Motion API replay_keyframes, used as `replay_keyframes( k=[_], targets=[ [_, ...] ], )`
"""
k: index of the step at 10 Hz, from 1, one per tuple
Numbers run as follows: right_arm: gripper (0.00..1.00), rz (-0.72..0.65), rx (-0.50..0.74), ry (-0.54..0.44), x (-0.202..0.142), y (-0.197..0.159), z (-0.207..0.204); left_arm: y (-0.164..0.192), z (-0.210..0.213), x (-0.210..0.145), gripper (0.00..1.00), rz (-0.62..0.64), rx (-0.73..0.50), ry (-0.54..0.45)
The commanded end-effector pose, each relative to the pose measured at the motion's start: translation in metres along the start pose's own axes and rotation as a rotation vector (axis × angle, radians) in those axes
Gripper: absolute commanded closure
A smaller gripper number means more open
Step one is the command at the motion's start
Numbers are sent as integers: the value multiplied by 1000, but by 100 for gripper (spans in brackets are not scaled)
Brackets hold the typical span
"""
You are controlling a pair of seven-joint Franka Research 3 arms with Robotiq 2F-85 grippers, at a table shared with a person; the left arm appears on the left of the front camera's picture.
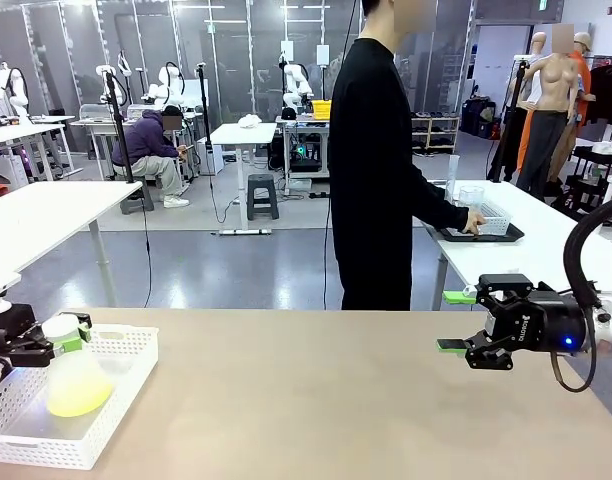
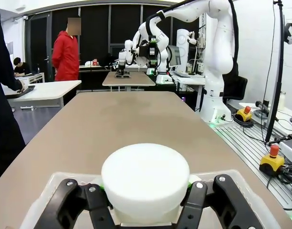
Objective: Prepare the solutions needed for the experiment.
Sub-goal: When the human places the Big flask in the center of the table, pick up the Big flask and place it in the left Organizing basket.
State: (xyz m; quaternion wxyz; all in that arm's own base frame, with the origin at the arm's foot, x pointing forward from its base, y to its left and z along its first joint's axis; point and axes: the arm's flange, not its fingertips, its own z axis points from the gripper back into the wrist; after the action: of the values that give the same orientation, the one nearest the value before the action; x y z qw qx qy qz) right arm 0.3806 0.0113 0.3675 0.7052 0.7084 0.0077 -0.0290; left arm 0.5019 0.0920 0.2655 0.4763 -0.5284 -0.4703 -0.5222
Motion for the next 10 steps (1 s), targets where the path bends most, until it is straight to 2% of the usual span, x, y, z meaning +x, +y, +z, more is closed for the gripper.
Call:
replay_keyframes(
  k=[1, 2, 3, 4, 5, 6, 10],
  targets=[
    [18, -1, 7, -8, -1, 0, -1, 3, 0, -8, 54, -7, -27, 1],
    [18, -1, 7, -8, -1, 0, -1, 2, 1, -7, 38, 4, -33, -2],
    [18, -1, 7, -8, -1, 0, -1, 3, 2, -7, 34, 14, -26, 12],
    [18, -1, 7, -8, -1, 0, -1, 2, 4, -5, 18, 15, -21, 8],
    [18, -1, 7, -8, -1, 0, -1, 1, 5, -3, 14, 16, -21, 8],
    [18, -1, 7, -8, -1, 0, -1, 1, 6, -2, 0, 23, -22, 13],
    [18, -1, 7, -8, -1, 0, -1, 7, 8, 4, 0, 44, -1, 20]
  ],
)
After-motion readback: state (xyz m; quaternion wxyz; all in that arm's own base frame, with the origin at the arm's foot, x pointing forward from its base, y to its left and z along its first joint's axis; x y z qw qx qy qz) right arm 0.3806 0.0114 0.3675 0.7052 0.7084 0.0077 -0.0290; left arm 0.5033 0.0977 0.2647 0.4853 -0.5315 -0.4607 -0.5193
